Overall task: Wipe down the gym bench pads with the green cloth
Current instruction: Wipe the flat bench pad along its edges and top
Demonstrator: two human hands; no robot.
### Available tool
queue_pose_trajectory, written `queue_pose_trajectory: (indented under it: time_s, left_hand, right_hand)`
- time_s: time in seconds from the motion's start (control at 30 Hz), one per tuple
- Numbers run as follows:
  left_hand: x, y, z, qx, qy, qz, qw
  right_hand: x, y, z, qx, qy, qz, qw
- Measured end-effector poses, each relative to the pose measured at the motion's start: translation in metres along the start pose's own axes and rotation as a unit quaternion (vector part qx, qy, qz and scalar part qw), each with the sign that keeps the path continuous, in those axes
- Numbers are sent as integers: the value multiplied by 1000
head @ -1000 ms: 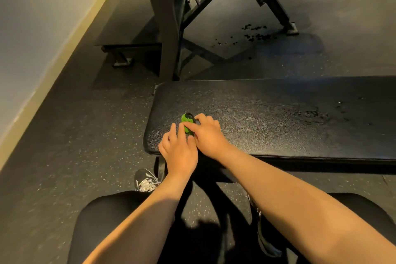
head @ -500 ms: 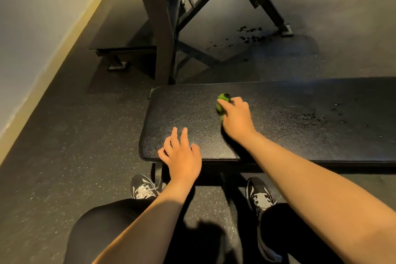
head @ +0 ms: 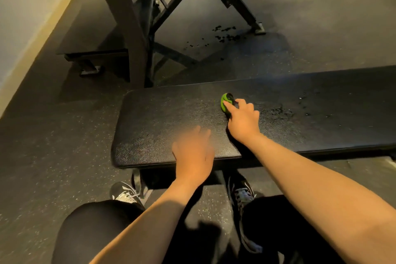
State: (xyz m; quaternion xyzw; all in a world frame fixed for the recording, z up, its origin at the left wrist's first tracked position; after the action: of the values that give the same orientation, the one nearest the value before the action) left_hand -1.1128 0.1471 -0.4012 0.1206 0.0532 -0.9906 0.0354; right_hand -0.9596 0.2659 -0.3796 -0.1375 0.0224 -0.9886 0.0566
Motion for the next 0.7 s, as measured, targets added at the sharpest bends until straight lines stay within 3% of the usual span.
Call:
queue_pose_trajectory:
  time_s: [0.13,0.27,0.33,0.53,0.6,0.7]
  left_hand:
    - [2,1,-3,11,1,15,1000]
    - [-1,0,0,13,-1,20,1000]
    - [-4,0,-1,6,-8,31,999]
    - [-22,6,-5,6,20,53,998]
    - [-26,12,-6,10,20,47,999]
    - [-24,16,-7,25,39,50,998]
  right_hand:
    - [-43,6,11,-26,29,-103,994]
    - [-42,19,17,-39,20,-166,985]
    - [-26,35,17,-36,-2,-132,991]
    - [-4,96,-1,-1,-38,96,995]
    - [-23,104,2,-5,-41,91,995]
    - [-61,111,13,-47,-27,-20,998]
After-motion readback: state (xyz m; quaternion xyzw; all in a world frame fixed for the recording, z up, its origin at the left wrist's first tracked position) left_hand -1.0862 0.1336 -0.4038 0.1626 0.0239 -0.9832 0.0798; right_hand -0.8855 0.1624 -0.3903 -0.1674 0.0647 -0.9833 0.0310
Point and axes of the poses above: each hand's wrist, its own y-axis away from the middle knuckle, its own z-axis out of the back of the hand, x = y × z, the point moved 2 cm from there along -y, towards the middle knuckle, and after that the axes turned 6 degrees about -x, right-handed, at the moved point
